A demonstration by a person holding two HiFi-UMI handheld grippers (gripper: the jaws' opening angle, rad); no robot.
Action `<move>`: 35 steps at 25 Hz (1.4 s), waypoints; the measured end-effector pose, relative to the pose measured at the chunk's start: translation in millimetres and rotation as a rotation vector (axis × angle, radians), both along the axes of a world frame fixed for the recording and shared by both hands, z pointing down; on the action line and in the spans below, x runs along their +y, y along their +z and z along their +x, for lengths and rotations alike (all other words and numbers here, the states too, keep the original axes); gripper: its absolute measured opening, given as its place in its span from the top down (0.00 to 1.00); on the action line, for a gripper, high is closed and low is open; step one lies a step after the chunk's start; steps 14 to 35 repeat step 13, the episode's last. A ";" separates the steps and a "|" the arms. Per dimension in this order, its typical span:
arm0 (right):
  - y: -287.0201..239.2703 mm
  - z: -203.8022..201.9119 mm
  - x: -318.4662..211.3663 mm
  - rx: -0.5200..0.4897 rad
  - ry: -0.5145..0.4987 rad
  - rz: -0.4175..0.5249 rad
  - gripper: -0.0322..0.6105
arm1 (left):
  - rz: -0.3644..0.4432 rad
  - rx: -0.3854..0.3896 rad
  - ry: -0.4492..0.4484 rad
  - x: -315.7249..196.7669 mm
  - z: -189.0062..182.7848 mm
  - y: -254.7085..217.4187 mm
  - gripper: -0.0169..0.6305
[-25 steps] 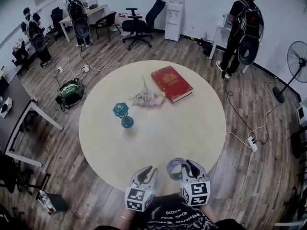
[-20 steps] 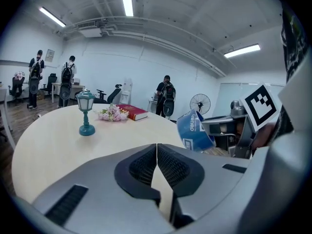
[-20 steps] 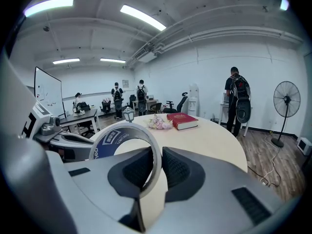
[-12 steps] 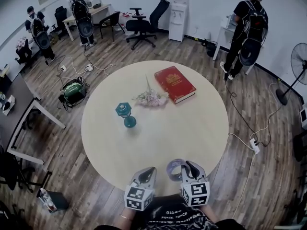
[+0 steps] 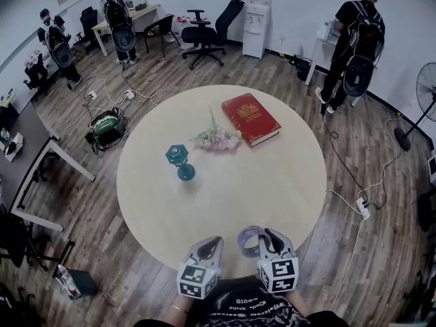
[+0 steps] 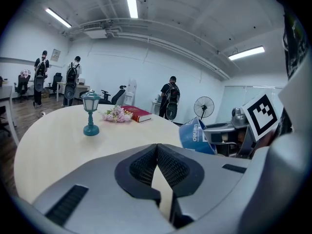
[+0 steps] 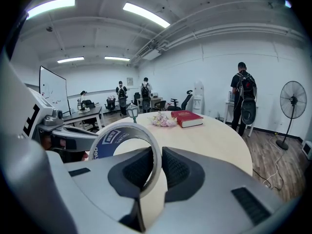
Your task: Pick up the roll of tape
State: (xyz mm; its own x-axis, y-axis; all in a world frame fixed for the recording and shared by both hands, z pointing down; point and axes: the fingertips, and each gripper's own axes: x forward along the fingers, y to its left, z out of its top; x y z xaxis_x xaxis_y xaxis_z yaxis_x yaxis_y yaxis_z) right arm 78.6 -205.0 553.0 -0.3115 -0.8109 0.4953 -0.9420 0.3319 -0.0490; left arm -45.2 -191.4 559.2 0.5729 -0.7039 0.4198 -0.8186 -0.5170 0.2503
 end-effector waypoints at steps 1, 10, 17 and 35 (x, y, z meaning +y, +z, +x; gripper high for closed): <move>0.0 -0.2 -0.4 0.002 -0.003 0.001 0.86 | 0.001 -0.001 -0.001 -0.4 -0.1 0.0 0.94; 0.6 -2.2 -2.3 0.005 -0.019 0.003 0.86 | -0.012 0.001 -0.008 -1.6 0.8 -2.2 0.94; 1.3 -2.2 -2.5 0.009 -0.020 0.001 0.86 | -0.011 0.001 -0.010 -1.9 -0.3 -1.1 0.94; 1.3 -2.2 -2.5 0.009 -0.020 0.001 0.86 | -0.011 0.001 -0.010 -1.9 -0.3 -1.1 0.94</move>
